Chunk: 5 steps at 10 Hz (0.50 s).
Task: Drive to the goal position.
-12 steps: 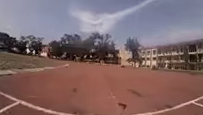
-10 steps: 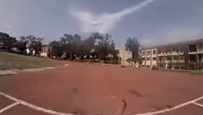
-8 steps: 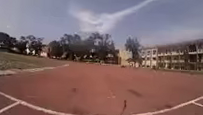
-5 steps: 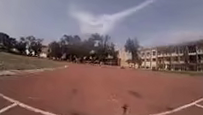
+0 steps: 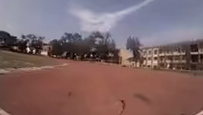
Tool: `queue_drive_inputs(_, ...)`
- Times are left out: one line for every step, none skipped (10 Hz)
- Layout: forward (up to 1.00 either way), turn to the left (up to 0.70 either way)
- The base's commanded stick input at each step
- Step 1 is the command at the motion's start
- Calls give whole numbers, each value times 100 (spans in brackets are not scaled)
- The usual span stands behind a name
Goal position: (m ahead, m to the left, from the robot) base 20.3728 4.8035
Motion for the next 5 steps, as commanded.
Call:
queue_drive_inputs(70, -23)
queue_drive_inputs(70, -35)
queue_drive_inputs(70, -35)
queue_drive_inputs(70, -35)
queue_drive_inputs(70, -35)
